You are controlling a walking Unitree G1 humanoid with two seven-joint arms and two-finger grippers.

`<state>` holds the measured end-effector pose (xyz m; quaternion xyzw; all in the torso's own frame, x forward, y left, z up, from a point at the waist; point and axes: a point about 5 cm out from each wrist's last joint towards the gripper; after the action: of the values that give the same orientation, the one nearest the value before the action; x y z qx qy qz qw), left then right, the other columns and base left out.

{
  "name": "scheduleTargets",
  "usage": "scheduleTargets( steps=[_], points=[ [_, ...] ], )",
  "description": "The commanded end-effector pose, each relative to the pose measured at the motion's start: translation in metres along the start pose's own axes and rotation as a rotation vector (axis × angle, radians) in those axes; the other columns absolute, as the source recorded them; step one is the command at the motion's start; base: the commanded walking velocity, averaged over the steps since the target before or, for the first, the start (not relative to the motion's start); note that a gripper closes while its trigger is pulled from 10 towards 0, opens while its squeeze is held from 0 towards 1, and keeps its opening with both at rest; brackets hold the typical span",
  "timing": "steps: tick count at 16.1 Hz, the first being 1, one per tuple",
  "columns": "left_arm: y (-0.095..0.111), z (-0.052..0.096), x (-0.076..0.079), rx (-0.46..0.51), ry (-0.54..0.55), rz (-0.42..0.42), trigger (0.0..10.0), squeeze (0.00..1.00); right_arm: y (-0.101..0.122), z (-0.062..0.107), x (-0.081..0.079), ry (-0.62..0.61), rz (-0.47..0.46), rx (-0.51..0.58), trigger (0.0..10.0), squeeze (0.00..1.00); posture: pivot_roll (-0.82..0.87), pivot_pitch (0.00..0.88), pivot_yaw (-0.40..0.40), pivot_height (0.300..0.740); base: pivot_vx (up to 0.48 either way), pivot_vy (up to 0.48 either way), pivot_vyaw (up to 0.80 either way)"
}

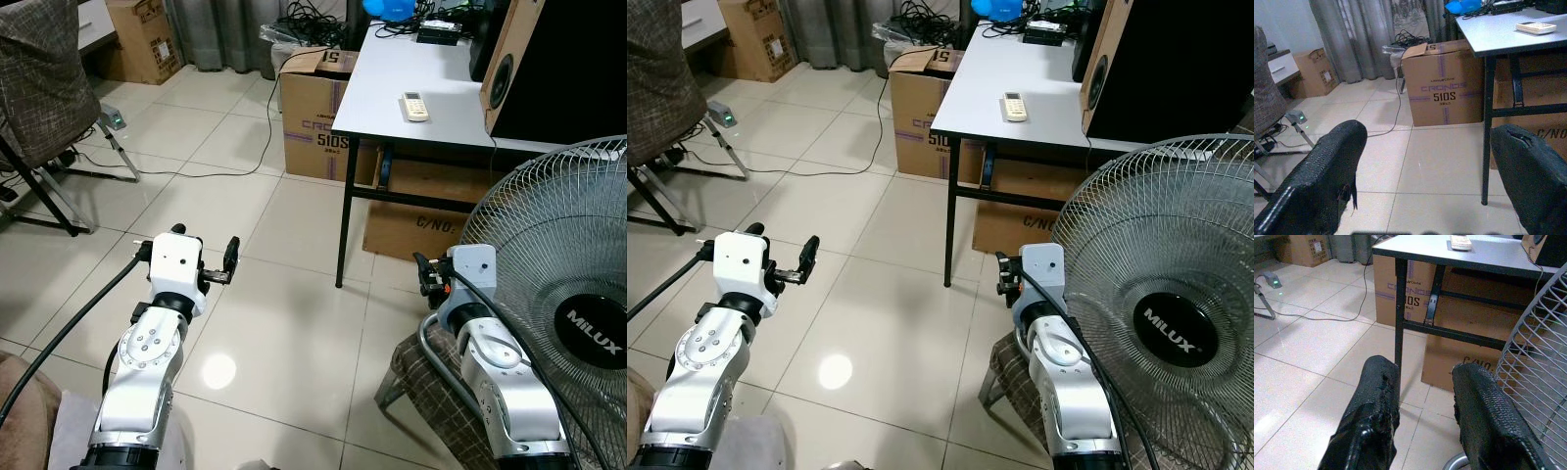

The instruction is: Move the pillow to the sofa from floor

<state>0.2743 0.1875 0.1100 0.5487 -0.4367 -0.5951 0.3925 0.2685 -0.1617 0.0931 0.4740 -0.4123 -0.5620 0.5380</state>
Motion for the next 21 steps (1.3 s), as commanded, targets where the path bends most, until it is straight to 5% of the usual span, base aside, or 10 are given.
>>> scheduleTargets(
  steps=[1,5,6,13,17,21],
  points=[
    [-0.027,0.044,0.022,-0.245,-0.034,0.160,10.0,0.00,-0.031,0.069,0.047,-0.277,-0.045,-0.080,10.0,0.00,-0.15,0.000,0.058,0.740,0.000,0.000,0.00],
    [-0.027,0.045,0.023,-0.246,-0.043,0.163,10.0,0.00,-0.030,0.068,0.047,-0.275,-0.039,-0.081,10.0,0.00,-0.15,0.000,0.059,0.740,0.000,0.000,0.00],
    [-0.029,0.044,0.026,-0.245,-0.051,0.126,10.0,0.00,-0.029,0.064,0.037,-0.233,-0.032,-0.025,10.0,1.00,-0.14,0.000,0.067,0.740,0.000,0.000,0.00],
    [-0.023,0.043,0.027,-0.245,-0.060,0.104,10.0,0.00,-0.022,0.063,0.026,-0.164,-0.015,0.055,10.0,1.00,-0.14,0.002,0.076,0.740,0.000,0.000,0.54],
    [-0.020,0.045,0.026,-0.243,-0.056,0.087,10.0,0.00,-0.022,0.061,0.020,-0.099,-0.142,0.029,10.0,1.00,-0.12,0.012,0.071,0.740,0.000,0.000,0.80],
    [-0.019,0.044,0.021,-0.236,-0.038,0.087,10.0,0.00,-0.027,0.059,0.012,-0.084,-0.155,-0.003,10.0,1.00,-0.13,0.028,0.071,0.740,0.000,0.000,0.80]
  ],
)
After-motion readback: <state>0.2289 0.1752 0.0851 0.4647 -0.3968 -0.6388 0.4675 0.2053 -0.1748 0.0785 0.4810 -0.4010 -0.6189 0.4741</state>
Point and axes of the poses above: a point about 5 cm out from each wrist's last joint towards the gripper, its own z axis pointing back from the gripper into the wrist, its own y axis along the axis of the wrist's last joint, x = y × z, and after that the axes turned 8 degrees about -z, right-handed
